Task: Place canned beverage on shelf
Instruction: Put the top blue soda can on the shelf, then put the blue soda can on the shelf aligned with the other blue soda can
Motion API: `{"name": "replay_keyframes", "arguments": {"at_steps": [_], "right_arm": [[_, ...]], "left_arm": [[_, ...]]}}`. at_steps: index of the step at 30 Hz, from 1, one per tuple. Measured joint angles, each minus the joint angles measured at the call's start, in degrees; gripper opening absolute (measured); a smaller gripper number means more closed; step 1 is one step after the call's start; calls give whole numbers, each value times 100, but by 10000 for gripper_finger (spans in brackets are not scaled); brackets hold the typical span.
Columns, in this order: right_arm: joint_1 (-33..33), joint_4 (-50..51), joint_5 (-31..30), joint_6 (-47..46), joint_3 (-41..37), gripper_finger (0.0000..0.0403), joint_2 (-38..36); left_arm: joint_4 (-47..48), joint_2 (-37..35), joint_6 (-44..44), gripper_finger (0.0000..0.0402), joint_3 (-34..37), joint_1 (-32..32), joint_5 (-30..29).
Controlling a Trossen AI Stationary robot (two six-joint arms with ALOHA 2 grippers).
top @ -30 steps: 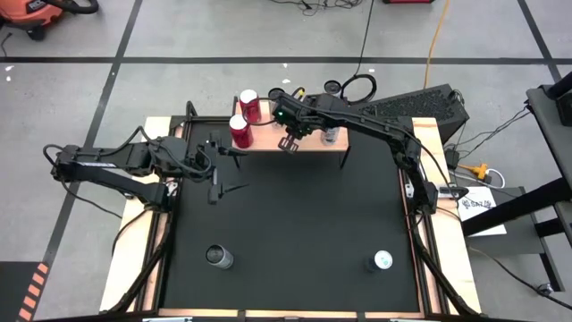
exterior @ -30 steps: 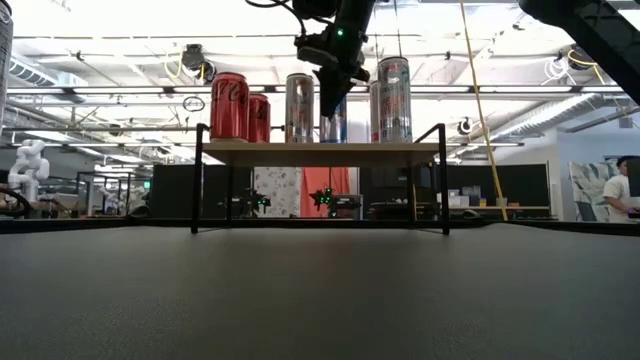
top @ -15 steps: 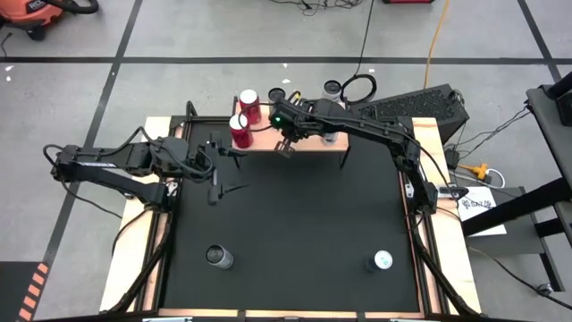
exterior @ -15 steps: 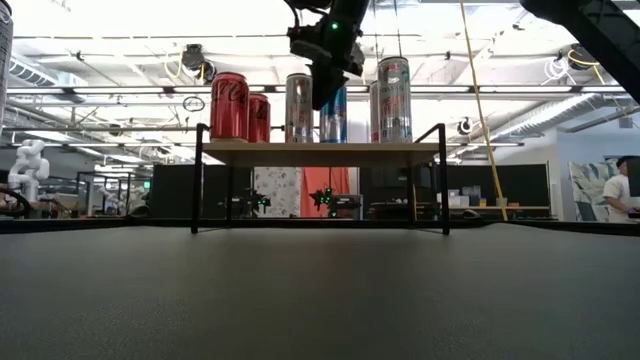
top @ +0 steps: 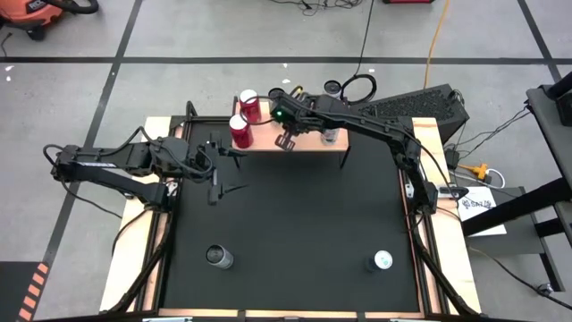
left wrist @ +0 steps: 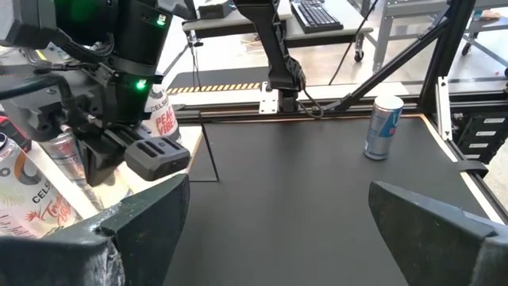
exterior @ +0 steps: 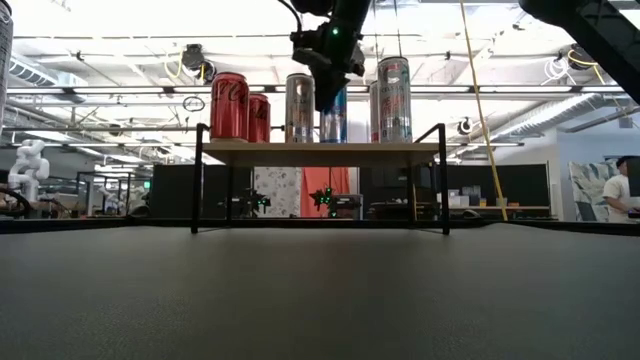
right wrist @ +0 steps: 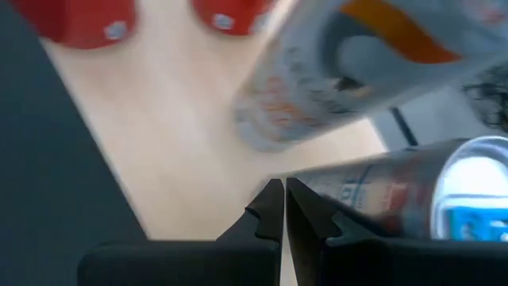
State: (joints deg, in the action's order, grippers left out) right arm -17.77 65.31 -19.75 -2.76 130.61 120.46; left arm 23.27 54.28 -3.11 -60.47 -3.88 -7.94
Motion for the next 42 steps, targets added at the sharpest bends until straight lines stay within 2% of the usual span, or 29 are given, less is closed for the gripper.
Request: {"name": "replay_keyframes", "arguments": {"at_steps": [3, 13, 16, 33, 42], "right_arm": [[-12, 7, -303, -13, 0, 0, 0], [-81, 8, -308, -104, 0, 0, 0], [-145, 29, -474, -166, 0, 0, 0], [-216, 16, -424, -178, 0, 0, -8], [71, 310, -407, -51, 0, 0, -528]], "left_arm": [[0, 0, -2, 391, 0, -1, 0], [-1, 0, -9, 391, 0, -1, 0], [-1, 0, 43, 391, 0, 0, 0], [-1, 0, 127, 391, 0, 0, 0], [30, 2, 125, 391, 0, -1, 0]]}}
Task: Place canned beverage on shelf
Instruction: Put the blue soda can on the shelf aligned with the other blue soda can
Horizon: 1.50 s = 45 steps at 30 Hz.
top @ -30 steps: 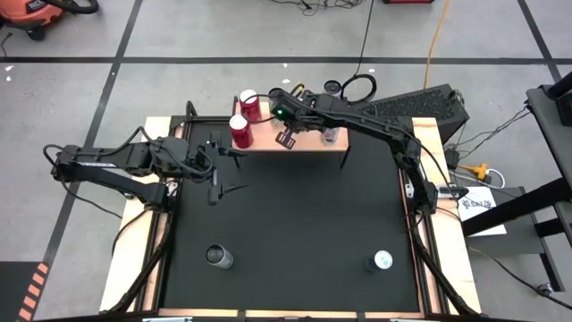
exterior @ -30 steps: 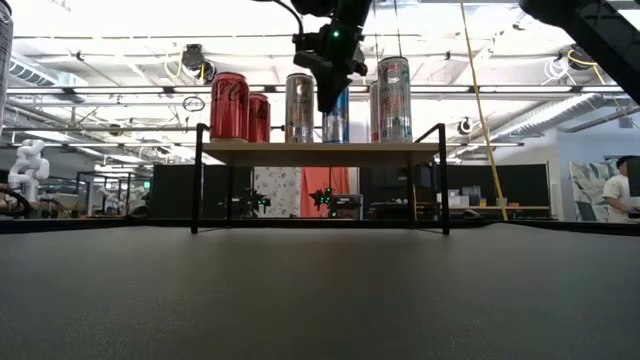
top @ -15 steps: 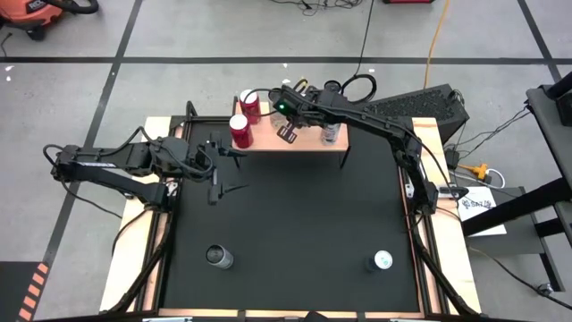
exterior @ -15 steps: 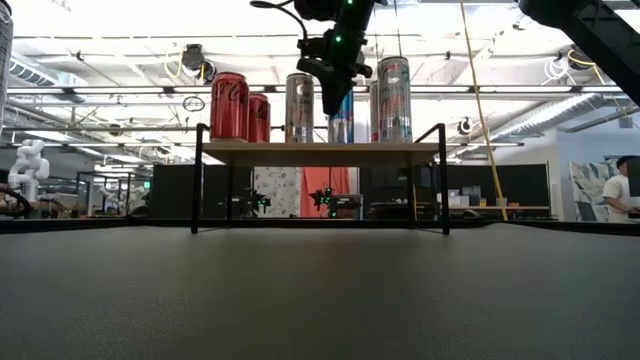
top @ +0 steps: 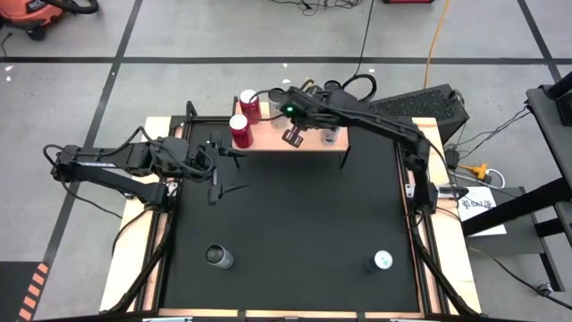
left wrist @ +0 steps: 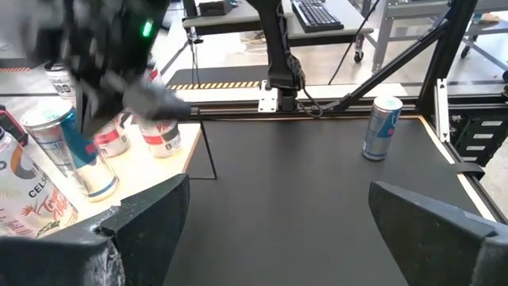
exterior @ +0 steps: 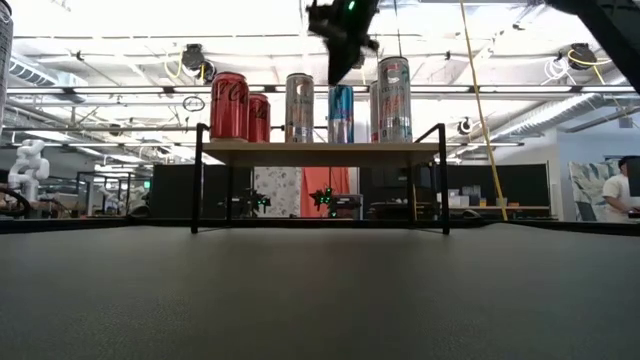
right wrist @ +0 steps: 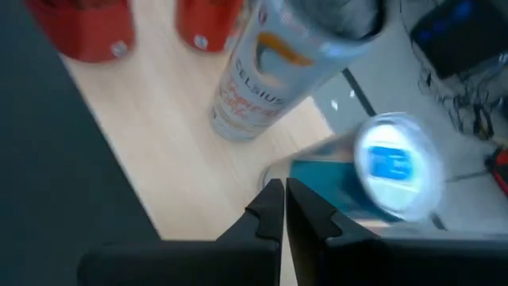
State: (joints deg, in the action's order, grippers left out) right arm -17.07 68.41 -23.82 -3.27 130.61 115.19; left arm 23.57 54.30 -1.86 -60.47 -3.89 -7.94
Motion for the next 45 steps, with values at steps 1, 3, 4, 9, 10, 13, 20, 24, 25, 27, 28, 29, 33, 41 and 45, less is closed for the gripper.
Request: {"name": "replay_keyframes", "arguments": {"at_steps": [1, 3, 4, 9, 10, 13, 20, 24, 25, 27, 28, 29, 33, 41, 45], "right_arm": [[43, 9, 5, 49, 0, 0, -108], [122, 77, 6, 183, 1, 0, -359], [160, 96, 5, 242, 2, 0, -471], [317, 198, 12, 290, 2, 0, -1057], [337, 220, 10, 290, 2, 0, -1169], [379, 264, 157, 292, 4, 0, -1469], [381, 311, 455, 313, 4, 3, -1893], [381, 436, 453, 364, 7, 22, -1915], [381, 500, 455, 403, 5, 29, -1907], [381, 656, 455, 450, 4, 46, -1877], [381, 747, 455, 439, 4, 55, -1872], [381, 858, 454, 400, 4, 65, -1870], [402, 1404, 457, 77, 4, 105, -1872], [459, 2141, 1493, -877, 1, 155, -1884], [514, 2152, 2222, -1164, 0, 160, -1912]], "left_arm": [[0, 0, -1, 391, 0, 1, 0], [0, 0, 0, 391, 0, 0, 0], [2, 0, 2, 391, 0, -2, 0], [4, 12, 8, 391, 0, -2, 0], [5, 25, 8, 391, 0, -1, 0], [13, 81, 6, 391, 0, -1, 53], [14, 274, -42, 391, 0, 0, 111], [-3, 293, -277, 391, 0, -2, 171], [-12, 293, -296, 391, 0, -1, 154], [-15, 293, -270, 391, 0, -2, 66], [-13, 293, -188, 391, 0, -2, 29], [-6, 293, -94, 391, 0, 0, 11], [192, 308, 1, 391, 0, 0, 120], [432, 382, 13, 391, 0, -2, 649], [457, 409, 58, 391, -2, -2, 676]]}}
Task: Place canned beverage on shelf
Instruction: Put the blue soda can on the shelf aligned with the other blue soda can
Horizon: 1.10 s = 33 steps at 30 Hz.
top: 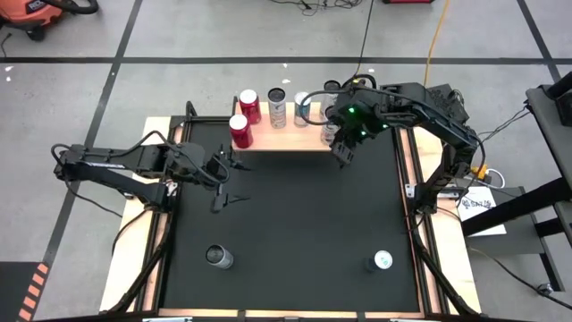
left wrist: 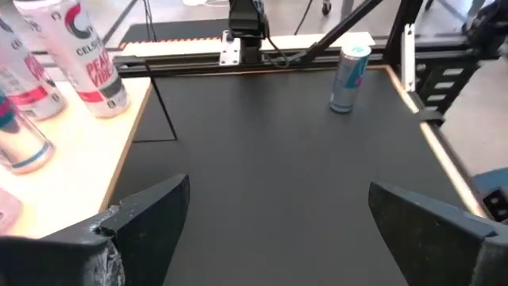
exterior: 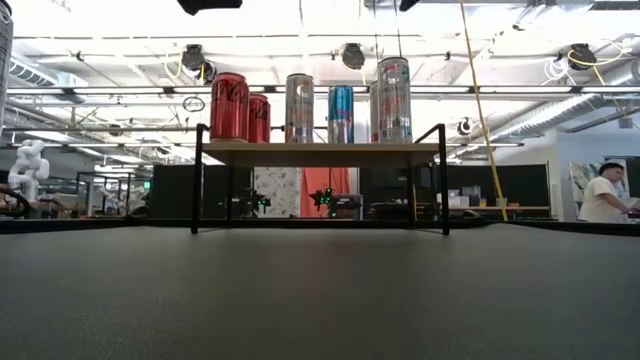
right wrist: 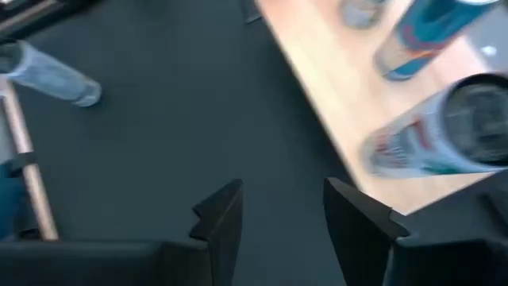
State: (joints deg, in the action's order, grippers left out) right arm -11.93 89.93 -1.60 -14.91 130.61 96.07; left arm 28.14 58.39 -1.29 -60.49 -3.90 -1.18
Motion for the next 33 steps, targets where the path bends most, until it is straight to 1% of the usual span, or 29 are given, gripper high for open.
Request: {"name": "replay_keyframes", "arguments": {"at_steps": [3, 7, 19, 26, 33], "right_arm": [[121, 2, 275, -187, 0, 160, 1], [316, 5, 492, -385, 0, 160, 3], [979, -117, 487, -916, -2, 160, 47], [1015, -910, 487, -1089, -4, 160, 42], [1017, -828, 482, -1606, -4, 160, 42]], "left_arm": [[-15, -9, 350, 391, 0, -4, 188], [44, -9, 443, 391, 0, -96, 429], [176, -11, 405, 391, 0, -570, 411], [198, -11, 401, 391, 0, -647, 405], [202, -11, 401, 391, 0, -640, 399]]}}
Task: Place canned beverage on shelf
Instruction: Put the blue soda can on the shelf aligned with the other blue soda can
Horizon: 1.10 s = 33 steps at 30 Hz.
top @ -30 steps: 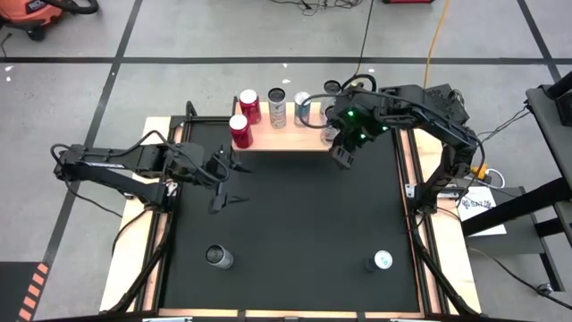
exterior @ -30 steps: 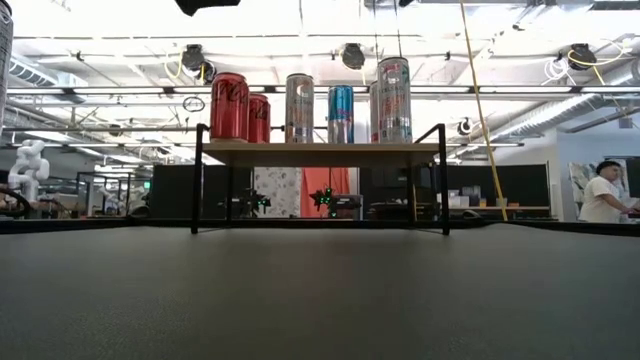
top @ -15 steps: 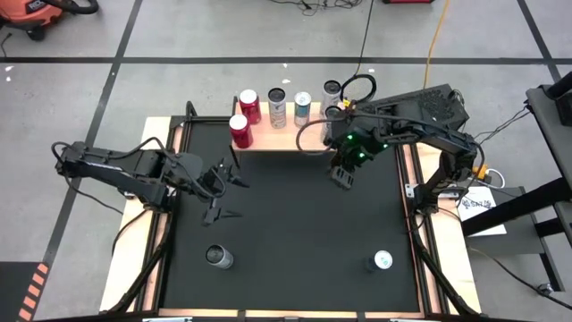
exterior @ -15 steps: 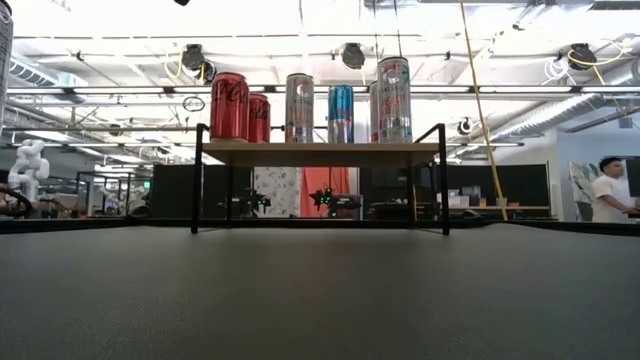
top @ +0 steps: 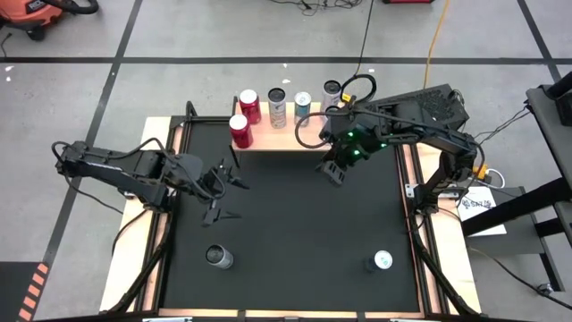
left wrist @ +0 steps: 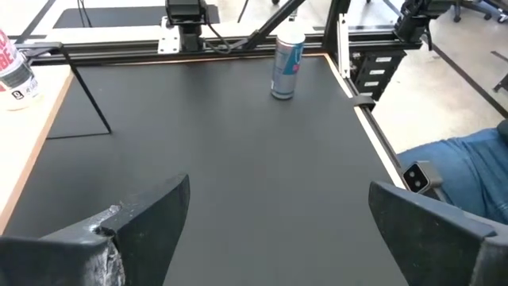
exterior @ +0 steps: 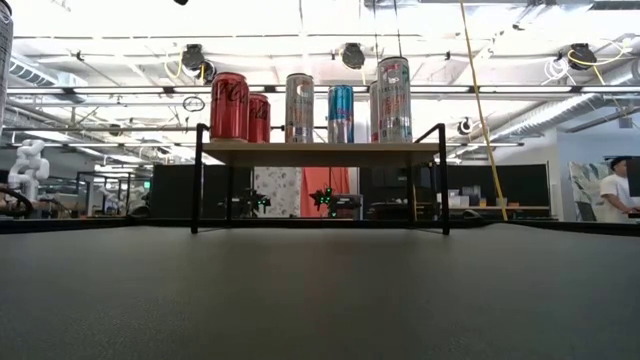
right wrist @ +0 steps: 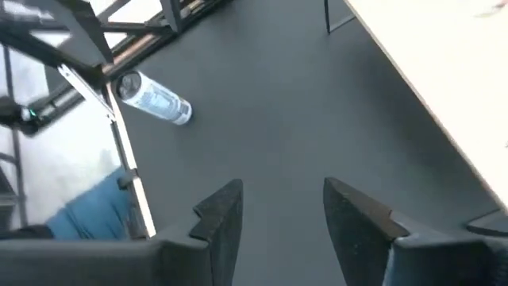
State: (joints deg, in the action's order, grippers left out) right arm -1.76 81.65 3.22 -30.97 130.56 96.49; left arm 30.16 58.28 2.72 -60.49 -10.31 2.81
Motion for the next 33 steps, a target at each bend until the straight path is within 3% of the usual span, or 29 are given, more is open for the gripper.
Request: {"name": "replay_keyframes", "arguments": {"at_steps": [6, 12, 18, 22, 27, 33], "right_arm": [[42, 535, -41, 951, 0, 172, 35], [122, 816, -338, 1257, 2, 222, 289], [307, 835, -257, 1011, 2, 290, 567], [428, 842, 152, 500, -167, 322, 553], [642, 834, 368, -308, -907, 340, 290], [1027, 841, 586, -981, -2472, 341, -498]], "left_arm": [[138, 0, -2, 391, 0, 0, 0], [245, 0, -1, 391, 1, 0, -3], [238, 0, -2, 391, 0, 0, -4], [260, -2, -2, 391, 2, 0, -4], [451, -2, -2, 391, 2, 0, -4], [609, -1, 0, 391, 2, 0, -4]]}}
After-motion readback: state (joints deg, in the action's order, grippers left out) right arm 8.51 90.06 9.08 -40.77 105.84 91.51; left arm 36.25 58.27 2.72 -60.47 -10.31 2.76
